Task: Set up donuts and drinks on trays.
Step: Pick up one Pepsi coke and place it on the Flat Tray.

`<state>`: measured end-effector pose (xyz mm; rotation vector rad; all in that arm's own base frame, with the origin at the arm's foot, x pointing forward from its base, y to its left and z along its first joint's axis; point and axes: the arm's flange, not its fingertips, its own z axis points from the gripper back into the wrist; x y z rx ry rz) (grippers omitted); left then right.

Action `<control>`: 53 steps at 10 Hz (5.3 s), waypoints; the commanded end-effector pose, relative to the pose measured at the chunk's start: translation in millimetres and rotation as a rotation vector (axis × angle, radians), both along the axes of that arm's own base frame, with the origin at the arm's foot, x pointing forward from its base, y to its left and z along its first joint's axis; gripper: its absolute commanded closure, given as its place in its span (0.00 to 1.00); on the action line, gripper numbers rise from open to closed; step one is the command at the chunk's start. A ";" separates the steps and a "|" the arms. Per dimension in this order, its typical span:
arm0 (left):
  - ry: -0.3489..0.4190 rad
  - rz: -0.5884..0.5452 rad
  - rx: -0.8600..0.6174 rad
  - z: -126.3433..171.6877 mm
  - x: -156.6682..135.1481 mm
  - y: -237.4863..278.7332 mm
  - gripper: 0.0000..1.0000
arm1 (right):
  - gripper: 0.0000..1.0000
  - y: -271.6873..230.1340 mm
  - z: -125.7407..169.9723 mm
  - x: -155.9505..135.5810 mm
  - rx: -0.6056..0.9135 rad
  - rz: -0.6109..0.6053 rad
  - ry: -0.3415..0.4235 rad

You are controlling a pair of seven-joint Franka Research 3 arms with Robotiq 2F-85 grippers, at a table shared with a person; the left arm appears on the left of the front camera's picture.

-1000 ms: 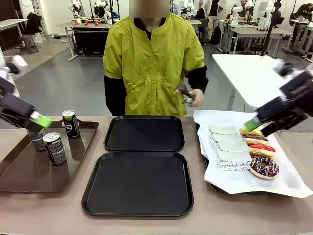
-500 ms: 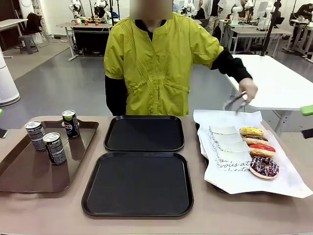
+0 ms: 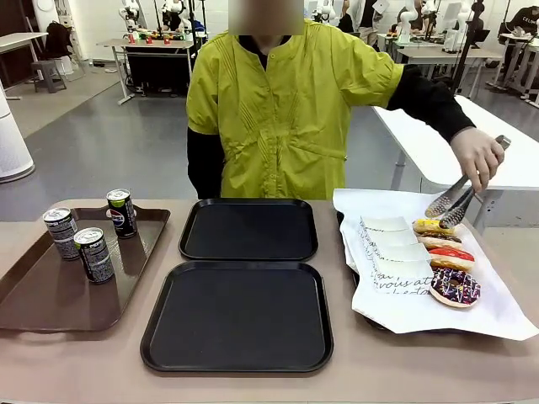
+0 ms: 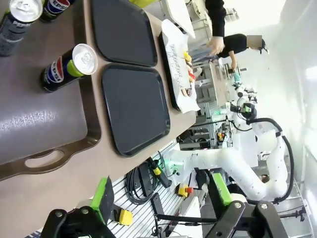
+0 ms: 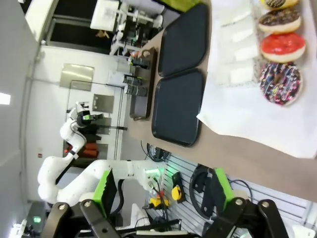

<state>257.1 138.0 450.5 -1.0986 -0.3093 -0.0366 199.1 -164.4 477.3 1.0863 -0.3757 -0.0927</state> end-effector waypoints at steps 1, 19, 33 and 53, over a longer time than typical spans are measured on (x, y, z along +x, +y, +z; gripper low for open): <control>-0.017 -0.007 0.028 1.5 -9.3 5.6 0.00 | 0.00 5.9 -22.2 -33.6 -0.013 -0.043 -0.009; 0.422 0.031 0.922 160.5 156.4 -153.0 0.00 | 0.00 -16.4 -2.6 -21.9 -0.001 -0.060 0.003; 0.295 -0.082 1.164 18.7 196.4 -231.5 0.00 | 0.00 -16.4 -2.6 -21.9 -0.001 -0.060 0.003; 0.331 0.184 1.043 -45.3 193.9 -210.0 0.00 | 0.00 -16.4 -2.6 -21.9 -0.001 -0.060 0.003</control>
